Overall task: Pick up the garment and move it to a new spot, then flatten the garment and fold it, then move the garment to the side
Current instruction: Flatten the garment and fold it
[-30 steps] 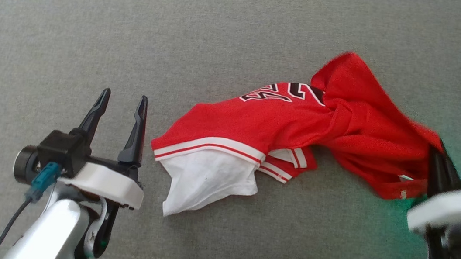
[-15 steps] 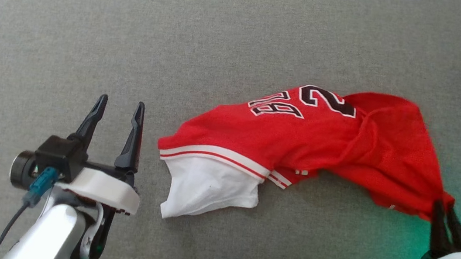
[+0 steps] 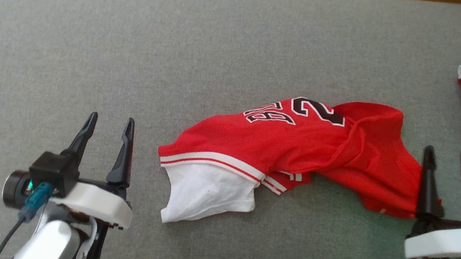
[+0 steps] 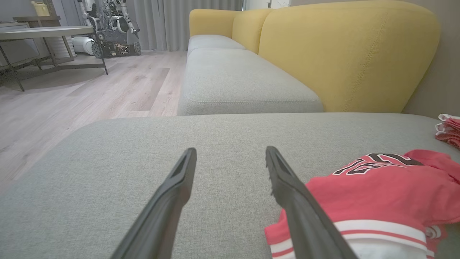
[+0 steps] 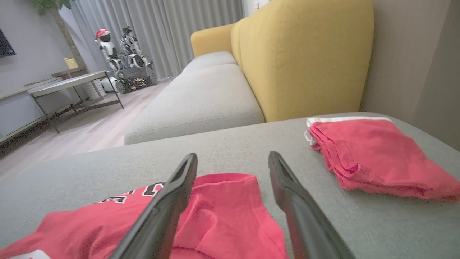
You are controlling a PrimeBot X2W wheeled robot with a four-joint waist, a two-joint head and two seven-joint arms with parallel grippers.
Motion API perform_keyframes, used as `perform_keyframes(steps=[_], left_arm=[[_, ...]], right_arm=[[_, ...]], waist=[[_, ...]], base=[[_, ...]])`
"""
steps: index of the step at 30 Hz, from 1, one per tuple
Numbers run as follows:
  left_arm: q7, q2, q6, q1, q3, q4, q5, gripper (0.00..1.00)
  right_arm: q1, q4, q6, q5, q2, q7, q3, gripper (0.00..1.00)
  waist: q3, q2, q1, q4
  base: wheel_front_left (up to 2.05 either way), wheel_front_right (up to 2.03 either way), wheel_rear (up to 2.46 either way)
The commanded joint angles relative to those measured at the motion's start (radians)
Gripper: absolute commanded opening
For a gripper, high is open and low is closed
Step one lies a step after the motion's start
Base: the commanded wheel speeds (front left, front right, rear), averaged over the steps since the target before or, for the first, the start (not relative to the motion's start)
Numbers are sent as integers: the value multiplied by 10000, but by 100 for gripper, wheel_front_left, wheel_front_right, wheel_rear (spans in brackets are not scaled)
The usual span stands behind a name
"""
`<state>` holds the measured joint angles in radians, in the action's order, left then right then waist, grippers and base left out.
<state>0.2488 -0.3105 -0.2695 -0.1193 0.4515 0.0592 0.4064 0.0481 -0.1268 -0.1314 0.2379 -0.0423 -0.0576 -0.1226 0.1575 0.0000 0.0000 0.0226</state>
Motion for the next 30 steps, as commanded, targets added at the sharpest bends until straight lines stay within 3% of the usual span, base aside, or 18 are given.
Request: perform_keyframes(steps=[1,11,24,30], left_arm=[[58,-256,-57,-245,-420,-372,24,100],[-66,-333,-250,413,-353,-493,155,100],[-189,-405,-269,479,-228,-623,203,100],[-683,-308,190,624,381,-425,394,100]], right_arm=[[-298,-429,7,-101,-141,92,315,100],[229,-670,7,-430,-129,31,892,100],[291,-747,7,-443,-104,-101,977,100],[291,-709,7,-453,-96,-209,917,100]], waist=[[-114,0,0,-10],[-740,0,0,-5],[-791,0,0,12],[-727,0,0,25]], base=[[0,0,0],[0,0,0],[0,0,0],[0,0,0]])
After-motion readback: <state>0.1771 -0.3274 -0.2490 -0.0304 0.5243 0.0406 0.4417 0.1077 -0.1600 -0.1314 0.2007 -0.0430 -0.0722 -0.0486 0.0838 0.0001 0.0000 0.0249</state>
